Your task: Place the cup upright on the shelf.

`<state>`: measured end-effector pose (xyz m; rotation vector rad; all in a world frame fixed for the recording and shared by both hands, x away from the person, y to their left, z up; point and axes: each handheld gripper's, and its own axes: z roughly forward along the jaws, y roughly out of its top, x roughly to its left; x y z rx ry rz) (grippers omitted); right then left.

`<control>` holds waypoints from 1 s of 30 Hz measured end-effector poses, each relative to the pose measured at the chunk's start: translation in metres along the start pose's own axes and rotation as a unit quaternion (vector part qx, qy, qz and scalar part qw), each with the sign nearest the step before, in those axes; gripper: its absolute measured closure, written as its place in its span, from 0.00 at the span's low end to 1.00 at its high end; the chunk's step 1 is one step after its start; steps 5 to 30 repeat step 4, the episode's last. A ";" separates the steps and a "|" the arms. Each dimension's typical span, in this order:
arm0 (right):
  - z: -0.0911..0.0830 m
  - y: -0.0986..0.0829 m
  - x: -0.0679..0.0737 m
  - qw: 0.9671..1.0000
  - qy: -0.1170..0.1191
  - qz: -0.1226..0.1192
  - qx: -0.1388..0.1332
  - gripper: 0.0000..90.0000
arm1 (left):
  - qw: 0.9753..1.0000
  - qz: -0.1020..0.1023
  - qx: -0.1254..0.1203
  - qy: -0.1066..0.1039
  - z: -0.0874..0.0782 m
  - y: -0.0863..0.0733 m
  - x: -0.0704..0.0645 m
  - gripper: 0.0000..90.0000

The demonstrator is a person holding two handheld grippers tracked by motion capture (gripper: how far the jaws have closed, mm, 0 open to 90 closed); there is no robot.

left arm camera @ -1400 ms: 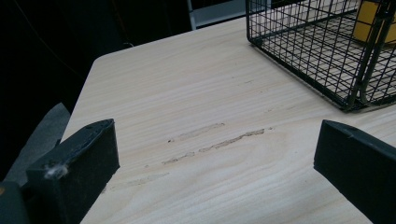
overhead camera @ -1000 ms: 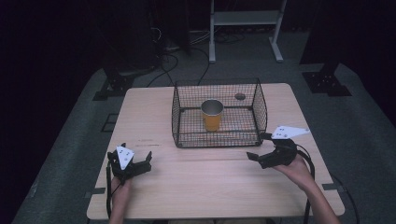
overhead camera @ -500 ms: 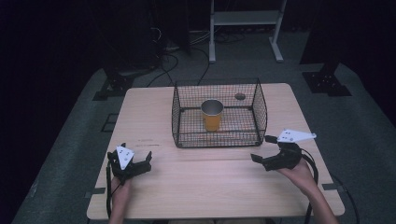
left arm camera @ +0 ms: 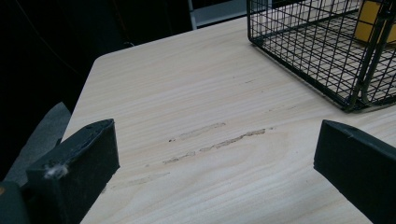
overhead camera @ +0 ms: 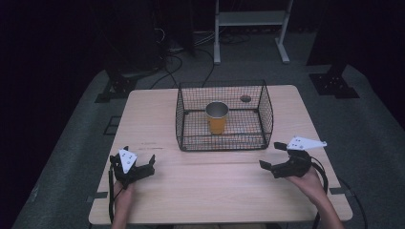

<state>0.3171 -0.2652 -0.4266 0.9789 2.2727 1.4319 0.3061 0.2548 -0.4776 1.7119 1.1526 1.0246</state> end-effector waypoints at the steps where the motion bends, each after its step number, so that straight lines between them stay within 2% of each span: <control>1: -0.001 -0.004 0.001 1.000 -0.005 -0.001 0.001 0.03 | 1.000 0.000 0.000 0.000 0.000 0.000 0.000 0.00; 30: -0.003 -0.007 0.002 1.000 -0.003 0.002 -0.003 0.03 | 1.000 -0.001 0.001 0.000 0.000 0.000 0.000 0.00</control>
